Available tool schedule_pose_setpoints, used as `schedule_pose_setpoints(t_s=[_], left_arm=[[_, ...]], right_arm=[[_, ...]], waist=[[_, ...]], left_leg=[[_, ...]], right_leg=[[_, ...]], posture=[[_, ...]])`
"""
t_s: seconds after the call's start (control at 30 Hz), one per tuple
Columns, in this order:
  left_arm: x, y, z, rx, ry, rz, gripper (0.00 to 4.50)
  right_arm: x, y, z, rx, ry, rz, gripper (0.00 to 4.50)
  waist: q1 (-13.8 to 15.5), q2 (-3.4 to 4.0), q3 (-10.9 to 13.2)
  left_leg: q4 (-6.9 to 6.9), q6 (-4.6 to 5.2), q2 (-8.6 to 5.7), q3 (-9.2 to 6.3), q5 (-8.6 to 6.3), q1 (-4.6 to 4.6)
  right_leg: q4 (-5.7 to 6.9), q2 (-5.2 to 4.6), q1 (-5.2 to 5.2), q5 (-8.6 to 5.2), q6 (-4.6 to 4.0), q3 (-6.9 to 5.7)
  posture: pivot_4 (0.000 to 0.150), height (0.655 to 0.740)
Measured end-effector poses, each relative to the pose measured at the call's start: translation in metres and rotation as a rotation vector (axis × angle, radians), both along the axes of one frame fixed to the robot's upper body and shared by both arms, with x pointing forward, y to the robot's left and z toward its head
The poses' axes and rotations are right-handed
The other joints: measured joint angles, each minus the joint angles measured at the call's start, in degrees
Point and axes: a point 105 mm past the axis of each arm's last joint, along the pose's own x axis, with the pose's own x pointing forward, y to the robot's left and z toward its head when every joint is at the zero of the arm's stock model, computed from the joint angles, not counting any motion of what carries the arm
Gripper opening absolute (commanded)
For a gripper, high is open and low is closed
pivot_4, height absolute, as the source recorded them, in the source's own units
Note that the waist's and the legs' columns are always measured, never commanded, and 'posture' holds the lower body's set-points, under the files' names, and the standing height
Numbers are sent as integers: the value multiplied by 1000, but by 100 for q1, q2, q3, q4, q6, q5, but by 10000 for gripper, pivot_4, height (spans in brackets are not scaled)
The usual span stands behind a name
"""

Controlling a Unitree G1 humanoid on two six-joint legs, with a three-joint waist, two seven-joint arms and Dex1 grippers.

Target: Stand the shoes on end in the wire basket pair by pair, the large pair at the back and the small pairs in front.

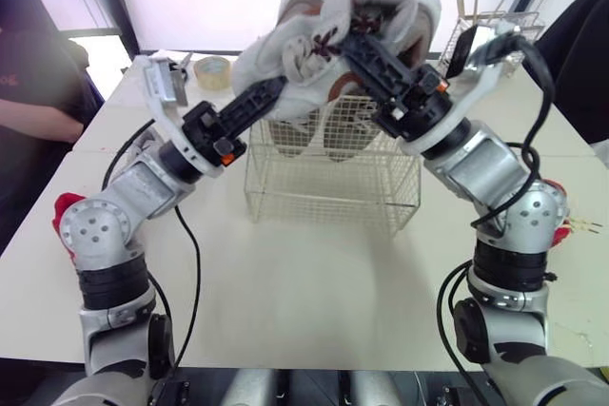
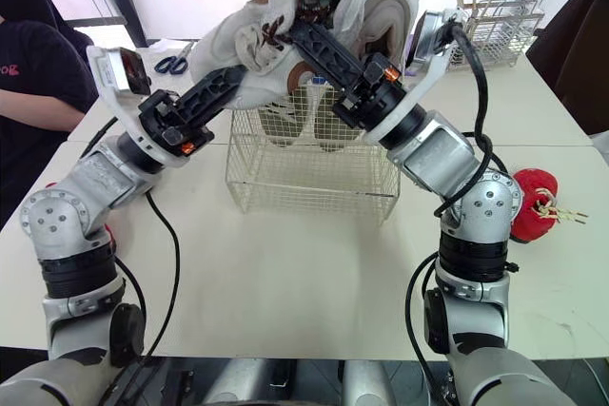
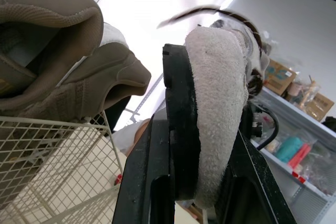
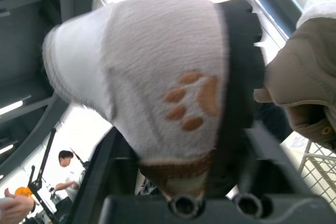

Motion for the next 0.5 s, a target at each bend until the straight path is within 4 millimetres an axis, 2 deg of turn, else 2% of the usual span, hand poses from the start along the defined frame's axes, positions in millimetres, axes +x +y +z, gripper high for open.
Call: schedule_pose_setpoints(t_s=[0.03,0.23,0.3,0.37,0.5], left_arm=[[0,0,0,1,2,2,13654],[-2,-2,-14,102,32,8,43574],[-10,3,-22,230,1,20,44382],[-17,15,-30,384,-39,53,44382],[-25,35,-41,541,-58,59,44382]], right_arm=[[0,0,0,0,1,-1,5847],[1,4,5,-30,-19,2,5780],[4,0,8,-151,-64,-24,5780],[8,-20,21,-287,-146,-84,5780],[8,-51,47,-536,-335,-130,5780]], waist=[[-1,0,0],[-27,1,0],[-74,4,3],[-80,6,4],[-94,11,7]], left_leg=[[0,0,0,0,0,0],[-4,1,1,0,-1,0],[-8,1,0,0,-1,-3],[-17,5,-1,1,-3,-1],[-27,33,3,3,-21,1]], right_leg=[[0,0,0,0,0,0],[0,2,-4,0,0,1],[-1,2,-8,-1,-2,3],[-11,1,-5,-1,-3,2],[-29,1,-2,-5,-9,1]], posture=[[1500,7400],[1500,7400],[1500,7400],[1500,7400],[1500,7400]])
